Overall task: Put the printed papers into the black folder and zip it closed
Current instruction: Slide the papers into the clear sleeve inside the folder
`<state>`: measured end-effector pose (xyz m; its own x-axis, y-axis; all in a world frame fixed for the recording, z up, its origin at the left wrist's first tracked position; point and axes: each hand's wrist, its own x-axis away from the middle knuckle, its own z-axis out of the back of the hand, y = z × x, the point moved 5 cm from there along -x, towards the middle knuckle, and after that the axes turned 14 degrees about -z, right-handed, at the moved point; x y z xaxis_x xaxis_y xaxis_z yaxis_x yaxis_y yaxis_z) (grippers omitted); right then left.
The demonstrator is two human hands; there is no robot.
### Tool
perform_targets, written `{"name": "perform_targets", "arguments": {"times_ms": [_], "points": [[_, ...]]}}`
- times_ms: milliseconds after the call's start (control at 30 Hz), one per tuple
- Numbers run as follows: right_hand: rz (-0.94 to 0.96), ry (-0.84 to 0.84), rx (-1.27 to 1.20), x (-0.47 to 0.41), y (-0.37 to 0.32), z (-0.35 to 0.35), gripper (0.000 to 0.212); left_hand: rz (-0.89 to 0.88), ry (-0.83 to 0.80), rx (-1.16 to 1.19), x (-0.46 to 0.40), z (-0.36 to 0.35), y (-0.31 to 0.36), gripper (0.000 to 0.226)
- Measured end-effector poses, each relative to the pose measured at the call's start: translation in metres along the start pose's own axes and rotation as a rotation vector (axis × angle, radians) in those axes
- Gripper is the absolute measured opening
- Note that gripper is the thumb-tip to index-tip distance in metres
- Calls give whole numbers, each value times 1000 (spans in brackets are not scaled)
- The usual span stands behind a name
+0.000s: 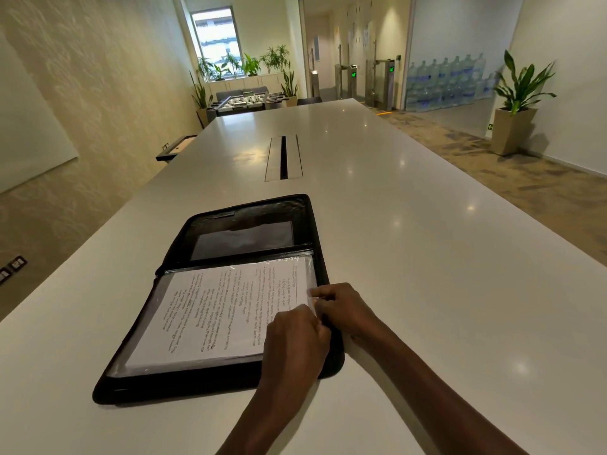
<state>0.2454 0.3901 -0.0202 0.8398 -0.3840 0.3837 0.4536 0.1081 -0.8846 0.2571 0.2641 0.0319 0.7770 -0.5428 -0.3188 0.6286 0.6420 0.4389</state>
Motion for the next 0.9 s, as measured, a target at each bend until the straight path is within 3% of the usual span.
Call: {"name": "perform_targets", "arguments": {"times_ms": [133,467,900], "points": [[-42,-95,80,-3,-1,-1,24,23,-37,32,-3,-2,0,28],[-101,-282,-33,-6,5,-10,18,-41,3,49,-2,6,3,22],[-117,-367,77,3,2,-2,25,-70,49,42,-4,8,1,23]]}}
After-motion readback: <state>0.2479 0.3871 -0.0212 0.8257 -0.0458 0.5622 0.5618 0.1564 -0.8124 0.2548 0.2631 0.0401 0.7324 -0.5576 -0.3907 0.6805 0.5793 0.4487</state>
